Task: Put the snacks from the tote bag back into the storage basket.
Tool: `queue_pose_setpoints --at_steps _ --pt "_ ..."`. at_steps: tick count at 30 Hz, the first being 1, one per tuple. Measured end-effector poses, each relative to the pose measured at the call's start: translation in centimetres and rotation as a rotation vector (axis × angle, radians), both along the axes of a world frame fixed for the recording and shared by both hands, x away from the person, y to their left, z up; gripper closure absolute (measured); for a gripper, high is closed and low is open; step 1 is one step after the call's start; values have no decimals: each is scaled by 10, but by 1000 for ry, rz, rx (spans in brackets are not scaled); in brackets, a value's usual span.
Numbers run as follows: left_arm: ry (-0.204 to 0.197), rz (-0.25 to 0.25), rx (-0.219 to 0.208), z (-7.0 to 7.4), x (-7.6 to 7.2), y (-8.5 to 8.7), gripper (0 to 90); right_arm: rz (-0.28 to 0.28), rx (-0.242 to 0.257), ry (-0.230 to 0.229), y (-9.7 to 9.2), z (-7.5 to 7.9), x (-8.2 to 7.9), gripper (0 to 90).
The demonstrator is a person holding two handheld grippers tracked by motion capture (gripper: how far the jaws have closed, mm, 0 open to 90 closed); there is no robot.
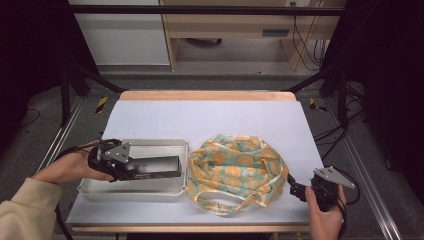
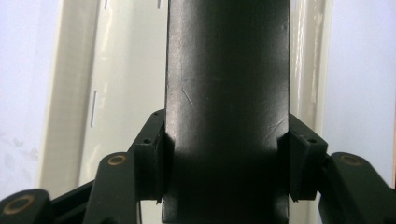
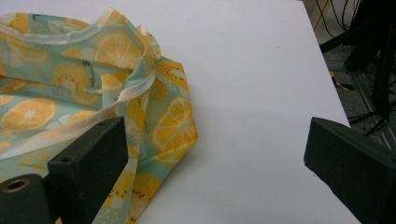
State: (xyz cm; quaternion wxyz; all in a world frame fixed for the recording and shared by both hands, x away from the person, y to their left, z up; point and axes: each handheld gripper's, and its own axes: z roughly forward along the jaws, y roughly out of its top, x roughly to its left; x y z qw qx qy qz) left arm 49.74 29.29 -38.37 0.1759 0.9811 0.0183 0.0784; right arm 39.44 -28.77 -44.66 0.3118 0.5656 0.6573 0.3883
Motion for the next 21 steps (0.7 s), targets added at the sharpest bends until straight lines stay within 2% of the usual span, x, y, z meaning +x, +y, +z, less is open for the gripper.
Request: queue_pose_setpoints --at_steps 9,21 --pt "14 -25 10 -8 3 -4 434 8 -26 12 2 -3 2 67" --pt "34 -59 13 -21 6 -8 434 10 -24 20 3 -5 3 67"
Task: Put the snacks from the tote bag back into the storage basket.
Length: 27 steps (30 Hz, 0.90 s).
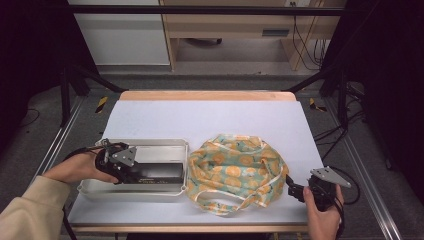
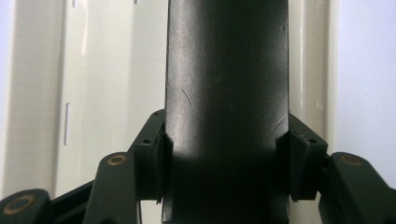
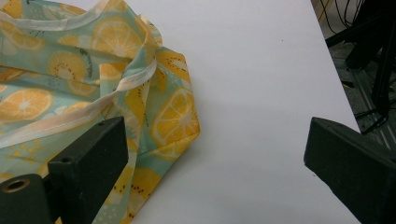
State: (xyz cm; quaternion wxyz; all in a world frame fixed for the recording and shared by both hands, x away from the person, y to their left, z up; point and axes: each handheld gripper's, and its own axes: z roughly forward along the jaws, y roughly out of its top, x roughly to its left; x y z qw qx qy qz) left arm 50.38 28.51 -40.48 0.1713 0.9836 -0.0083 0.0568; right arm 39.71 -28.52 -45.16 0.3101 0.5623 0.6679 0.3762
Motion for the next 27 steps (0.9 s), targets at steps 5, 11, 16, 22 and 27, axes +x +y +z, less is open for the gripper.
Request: queue_pose_setpoints --at_steps 5,11,16,22,27 --pt "2 -17 7 -3 0 0 434 3 0 2 1 0 0 67" --pt "12 -10 -4 -8 0 0 433 5 1 3 1 -1 0 67" --pt "13 -22 3 -10 1 1 433 5 5 6 2 -1 0 67" --pt "21 -19 -4 -13 1 1 433 10 2 6 2 0 0 67" --pt "23 -19 -8 -14 2 1 433 10 4 6 2 0 0 67"
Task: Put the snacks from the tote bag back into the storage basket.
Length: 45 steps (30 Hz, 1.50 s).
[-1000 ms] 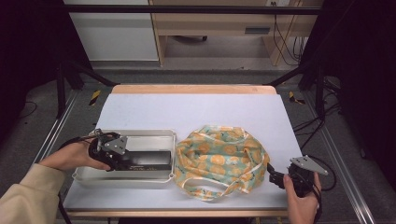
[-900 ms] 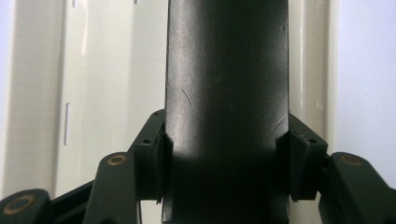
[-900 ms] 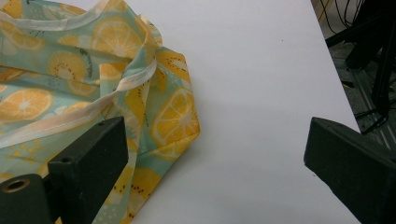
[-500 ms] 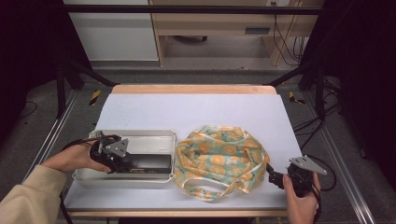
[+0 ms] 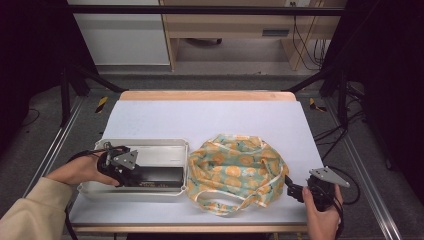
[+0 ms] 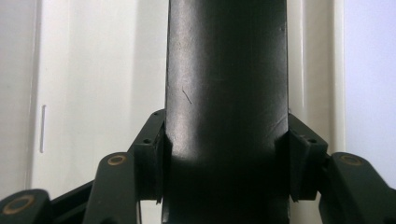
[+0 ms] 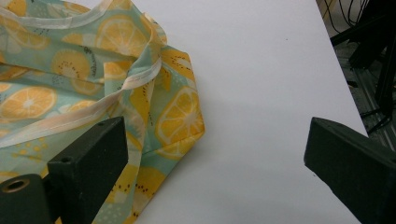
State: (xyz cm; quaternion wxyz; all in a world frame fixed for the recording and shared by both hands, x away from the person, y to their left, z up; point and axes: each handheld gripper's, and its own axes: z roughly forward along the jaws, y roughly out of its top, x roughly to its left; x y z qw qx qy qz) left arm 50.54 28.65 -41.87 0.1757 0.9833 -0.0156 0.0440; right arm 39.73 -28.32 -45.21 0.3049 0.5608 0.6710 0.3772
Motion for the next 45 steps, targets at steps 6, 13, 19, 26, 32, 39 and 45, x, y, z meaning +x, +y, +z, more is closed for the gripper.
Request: queue_pose_setpoints --at_steps 6,13,19,26,32,39,45 --pt "9 9 -7 -1 0 1 432 2 -1 0 0 0 0 67" --pt "24 17 -7 -2 1 1 430 4 -2 2 1 0 0 66" --pt "35 15 -8 -4 1 1 430 7 -1 5 1 -1 1 66" --pt "40 12 -10 -5 3 2 428 10 -2 6 1 -1 1 63" --pt "49 13 -14 -5 4 2 426 11 0 7 3 -1 1 63" --pt "49 24 -15 -5 5 2 408 14 3 8 2 -1 0 62" --pt "47 38 -47 -2 4 1 352 12 3 7 2 -1 0 62"
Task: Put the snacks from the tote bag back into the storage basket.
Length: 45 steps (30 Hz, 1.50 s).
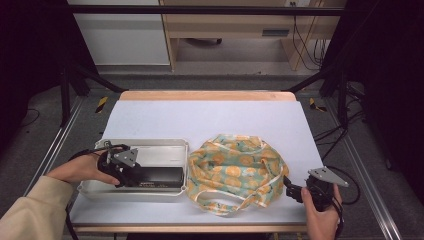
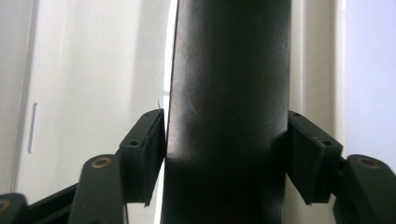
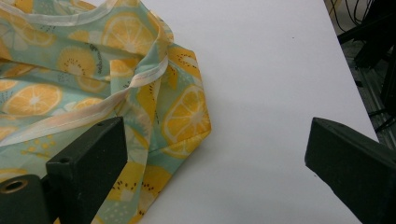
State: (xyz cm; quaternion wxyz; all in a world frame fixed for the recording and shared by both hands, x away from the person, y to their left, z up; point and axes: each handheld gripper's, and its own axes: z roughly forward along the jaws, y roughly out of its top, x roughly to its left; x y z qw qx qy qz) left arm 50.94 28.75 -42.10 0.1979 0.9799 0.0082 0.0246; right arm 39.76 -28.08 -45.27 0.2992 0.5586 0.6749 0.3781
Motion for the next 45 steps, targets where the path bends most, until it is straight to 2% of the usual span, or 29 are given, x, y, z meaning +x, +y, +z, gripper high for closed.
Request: queue_pose_setpoints --at_steps 4,12,22,28,39,45 --pt "-8 22 -25 5 -2 -1 302 2 1 1 -1 0 0 62" --pt "-42 55 -47 17 -7 -4 207 0 1 -1 0 0 0 61" --pt "-39 97 -50 21 -7 -6 71 0 3 -2 -1 0 0 61" --pt "-50 113 -50 26 -12 -9 66 0 3 -2 -1 1 -1 61" --pt "-70 134 -87 41 -23 -22 64 -1 6 -2 -1 1 -1 60" --pt "-66 188 -95 46 -27 -29 71 -1 5 -6 -1 1 -1 60"
